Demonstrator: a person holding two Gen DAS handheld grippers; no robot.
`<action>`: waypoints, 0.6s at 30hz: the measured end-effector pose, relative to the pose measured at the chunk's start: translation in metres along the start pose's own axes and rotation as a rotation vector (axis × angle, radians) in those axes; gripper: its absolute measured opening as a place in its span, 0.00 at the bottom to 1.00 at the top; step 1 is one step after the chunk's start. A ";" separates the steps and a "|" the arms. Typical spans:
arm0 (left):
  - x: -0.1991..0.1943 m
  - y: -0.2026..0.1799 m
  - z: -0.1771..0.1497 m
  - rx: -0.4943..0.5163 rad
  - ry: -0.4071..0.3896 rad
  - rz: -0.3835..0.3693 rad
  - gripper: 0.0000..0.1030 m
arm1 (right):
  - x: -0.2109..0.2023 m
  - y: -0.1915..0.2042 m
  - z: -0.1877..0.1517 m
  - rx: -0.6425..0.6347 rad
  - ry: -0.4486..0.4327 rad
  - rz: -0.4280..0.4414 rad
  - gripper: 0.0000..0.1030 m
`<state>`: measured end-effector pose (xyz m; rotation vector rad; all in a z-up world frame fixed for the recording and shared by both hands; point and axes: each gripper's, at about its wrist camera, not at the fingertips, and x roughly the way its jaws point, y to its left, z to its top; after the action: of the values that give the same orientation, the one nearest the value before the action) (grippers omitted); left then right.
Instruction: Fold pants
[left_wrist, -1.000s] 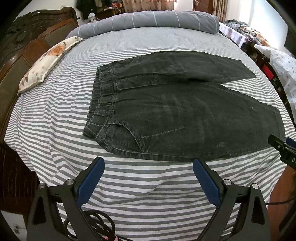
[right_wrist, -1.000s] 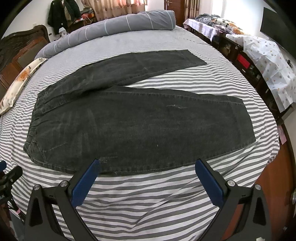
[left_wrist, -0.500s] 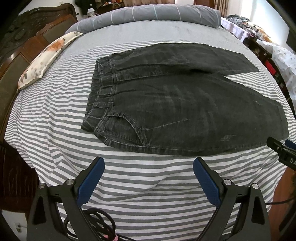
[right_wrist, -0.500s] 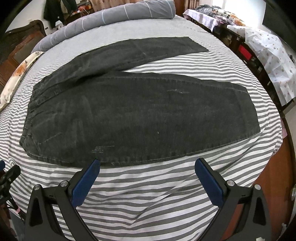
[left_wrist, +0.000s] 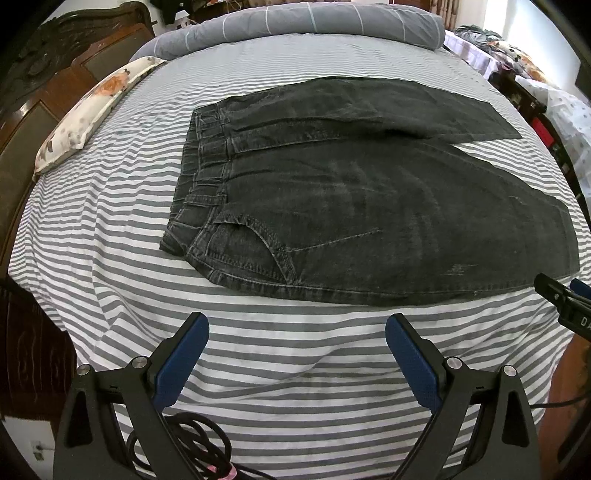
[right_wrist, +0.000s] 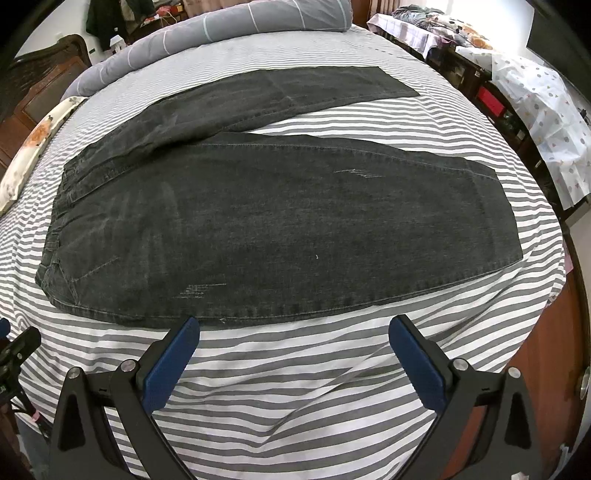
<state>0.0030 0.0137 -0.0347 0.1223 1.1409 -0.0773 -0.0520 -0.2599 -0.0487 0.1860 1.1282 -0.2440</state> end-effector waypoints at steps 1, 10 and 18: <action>0.000 0.000 0.000 0.000 0.001 -0.001 0.93 | 0.001 0.000 0.000 -0.001 0.001 0.001 0.99; 0.002 0.001 -0.002 -0.001 -0.001 -0.001 0.93 | 0.001 0.001 0.000 -0.003 0.005 0.007 0.98; 0.003 0.001 -0.002 -0.001 -0.001 -0.001 0.93 | 0.001 0.001 0.000 -0.001 0.007 0.006 0.98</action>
<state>0.0029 0.0146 -0.0385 0.1206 1.1400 -0.0779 -0.0512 -0.2588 -0.0498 0.1892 1.1347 -0.2376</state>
